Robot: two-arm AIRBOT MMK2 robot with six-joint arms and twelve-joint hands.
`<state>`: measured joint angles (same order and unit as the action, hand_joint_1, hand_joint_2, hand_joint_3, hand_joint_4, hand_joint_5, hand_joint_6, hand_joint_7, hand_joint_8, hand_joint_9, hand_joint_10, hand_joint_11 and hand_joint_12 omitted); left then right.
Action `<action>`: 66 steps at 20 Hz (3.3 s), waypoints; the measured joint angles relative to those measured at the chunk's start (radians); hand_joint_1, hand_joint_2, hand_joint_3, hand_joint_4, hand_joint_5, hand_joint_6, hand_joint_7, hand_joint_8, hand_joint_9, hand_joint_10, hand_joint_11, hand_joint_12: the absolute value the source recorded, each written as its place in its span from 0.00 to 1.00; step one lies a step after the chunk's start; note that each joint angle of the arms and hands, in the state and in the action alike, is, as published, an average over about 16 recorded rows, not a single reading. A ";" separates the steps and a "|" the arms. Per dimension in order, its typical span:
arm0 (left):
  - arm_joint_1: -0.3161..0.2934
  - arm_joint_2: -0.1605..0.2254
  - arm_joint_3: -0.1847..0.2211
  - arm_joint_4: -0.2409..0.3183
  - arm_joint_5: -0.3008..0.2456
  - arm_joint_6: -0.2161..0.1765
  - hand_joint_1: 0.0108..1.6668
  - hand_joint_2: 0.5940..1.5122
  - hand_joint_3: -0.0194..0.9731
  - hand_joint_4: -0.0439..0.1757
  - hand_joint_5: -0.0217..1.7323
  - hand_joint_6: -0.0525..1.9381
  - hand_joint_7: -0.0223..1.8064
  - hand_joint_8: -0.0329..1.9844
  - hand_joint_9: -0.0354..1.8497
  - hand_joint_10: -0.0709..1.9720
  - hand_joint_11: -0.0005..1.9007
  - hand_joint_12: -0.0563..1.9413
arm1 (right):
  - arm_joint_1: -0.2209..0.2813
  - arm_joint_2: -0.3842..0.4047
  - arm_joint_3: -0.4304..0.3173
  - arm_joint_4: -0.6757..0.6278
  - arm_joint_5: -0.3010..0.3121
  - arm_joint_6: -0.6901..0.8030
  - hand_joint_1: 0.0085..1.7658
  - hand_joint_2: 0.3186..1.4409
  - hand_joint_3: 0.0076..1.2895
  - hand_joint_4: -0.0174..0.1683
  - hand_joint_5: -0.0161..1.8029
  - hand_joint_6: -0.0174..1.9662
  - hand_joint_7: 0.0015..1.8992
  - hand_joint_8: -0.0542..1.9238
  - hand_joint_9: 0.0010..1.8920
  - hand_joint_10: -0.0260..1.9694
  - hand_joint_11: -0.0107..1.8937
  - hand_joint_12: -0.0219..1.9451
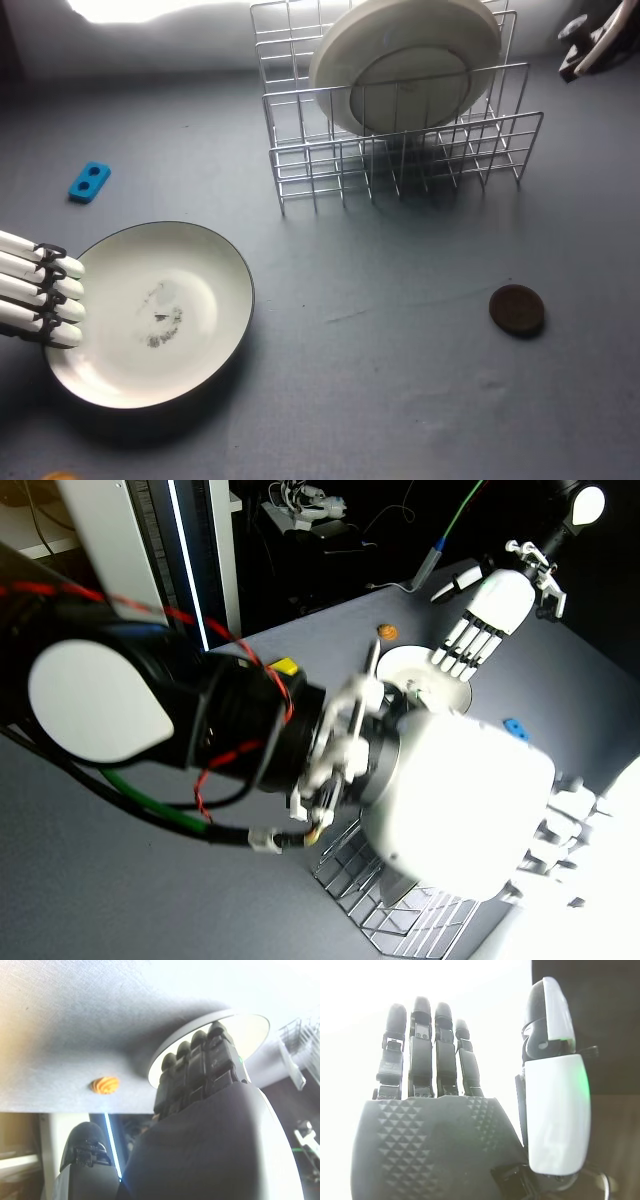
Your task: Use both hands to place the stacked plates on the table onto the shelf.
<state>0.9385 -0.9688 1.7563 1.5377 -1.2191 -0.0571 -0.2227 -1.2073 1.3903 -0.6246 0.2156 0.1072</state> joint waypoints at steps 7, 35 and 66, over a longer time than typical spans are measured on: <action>0.038 -0.003 -0.004 -0.019 0.003 0.002 0.00 0.56 0.04 0.19 0.06 0.03 0.05 0.02 0.03 0.04 0.01 0.02 | 0.013 0.053 -0.163 -0.017 -0.005 -0.244 0.55 0.57 0.00 0.07 0.11 0.02 0.15 0.04 0.16 0.03 0.02 0.37; 0.173 -0.015 -0.028 -0.098 0.020 0.026 0.00 0.56 0.04 0.16 0.04 0.01 0.04 0.01 0.03 0.04 0.01 0.02 | -0.260 -0.126 -0.360 0.296 0.069 -1.160 0.68 0.48 0.00 0.24 0.02 0.02 0.01 0.04 0.01 0.02 0.02 0.00; 0.165 -0.019 -0.024 -0.093 0.013 0.018 0.00 0.56 0.04 0.16 0.03 0.01 0.04 0.01 0.03 0.04 0.01 0.02 | -0.282 -0.559 0.077 0.273 0.069 -1.242 0.73 0.56 0.00 0.09 0.31 0.09 0.30 0.09 0.32 0.06 0.19 0.50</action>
<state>1.1039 -0.9879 1.7322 1.4445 -1.2059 -0.0395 -0.5047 -1.7660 1.4671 -0.3515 0.2847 -1.1344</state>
